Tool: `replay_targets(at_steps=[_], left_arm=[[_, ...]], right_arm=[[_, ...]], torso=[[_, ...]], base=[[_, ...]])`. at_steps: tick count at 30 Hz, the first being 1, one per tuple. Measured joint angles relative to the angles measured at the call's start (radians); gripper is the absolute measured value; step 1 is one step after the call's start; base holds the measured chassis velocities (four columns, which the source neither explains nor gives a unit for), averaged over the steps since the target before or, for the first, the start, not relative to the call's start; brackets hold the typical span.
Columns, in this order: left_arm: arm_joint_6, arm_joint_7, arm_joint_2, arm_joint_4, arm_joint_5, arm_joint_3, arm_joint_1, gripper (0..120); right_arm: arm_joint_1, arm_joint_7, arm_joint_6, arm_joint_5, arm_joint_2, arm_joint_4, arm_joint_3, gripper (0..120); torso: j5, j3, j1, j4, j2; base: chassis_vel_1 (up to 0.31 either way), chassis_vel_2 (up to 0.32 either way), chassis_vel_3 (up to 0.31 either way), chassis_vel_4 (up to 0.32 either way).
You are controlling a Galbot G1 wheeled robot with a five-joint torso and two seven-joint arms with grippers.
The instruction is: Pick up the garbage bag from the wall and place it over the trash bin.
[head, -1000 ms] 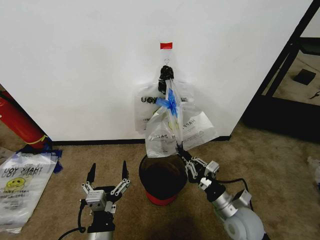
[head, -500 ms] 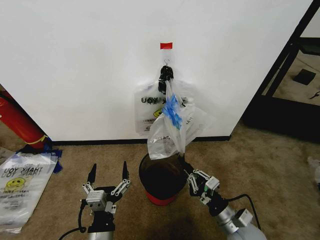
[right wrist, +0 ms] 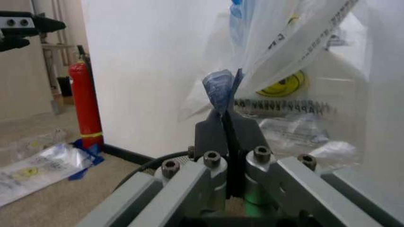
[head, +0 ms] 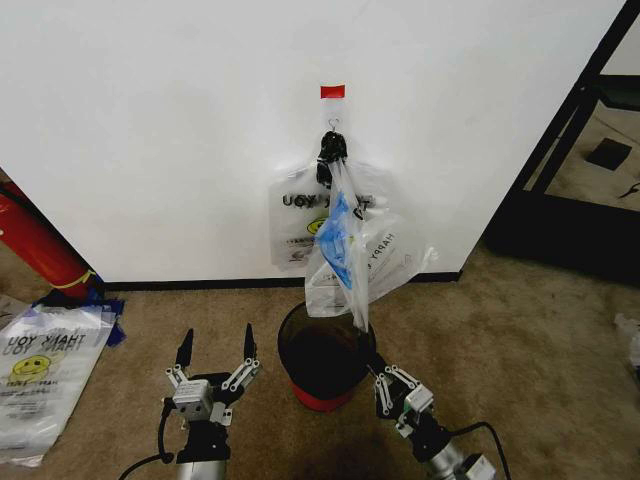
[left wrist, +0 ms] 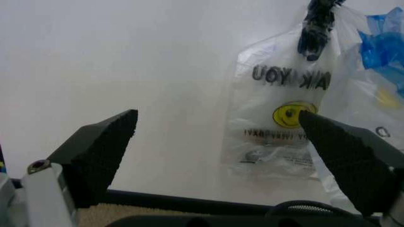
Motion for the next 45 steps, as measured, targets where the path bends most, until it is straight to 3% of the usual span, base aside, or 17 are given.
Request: replay_targets(at_steps=[24, 38, 45], left_arm=[[0.001, 0.002, -0.006, 0.011, 0.012, 0.011, 0.003, 100], [0.036, 0.003, 0.035, -0.013, 0.026, 0.076, -0.021, 100], [0.193, 0.020, 0.163, -0.099, -0.119, 0.169, -0.117, 100]], right_arm=[[-0.081, 0.013, 0.106, -0.025, 0.029, -0.033, 0.004, 0], [0.085, 0.259, -0.116, 0.003, -0.002, 0.100, -0.047, 0], [0.137, 0.335, -0.208, 0.056, -0.009, 0.102, -0.045, 0]], torso=[[0.0001, 0.000, 0.000, 0.0000, 0.000], [0.0000, 0.000, 0.000, 0.0002, 0.000], [0.0001, 0.000, 0.000, 0.0000, 0.000]], base=[[0.000, 0.000, 0.000, 0.000], [0.000, 0.000, 0.000, 0.000], [0.000, 0.000, 0.000, 0.000]])
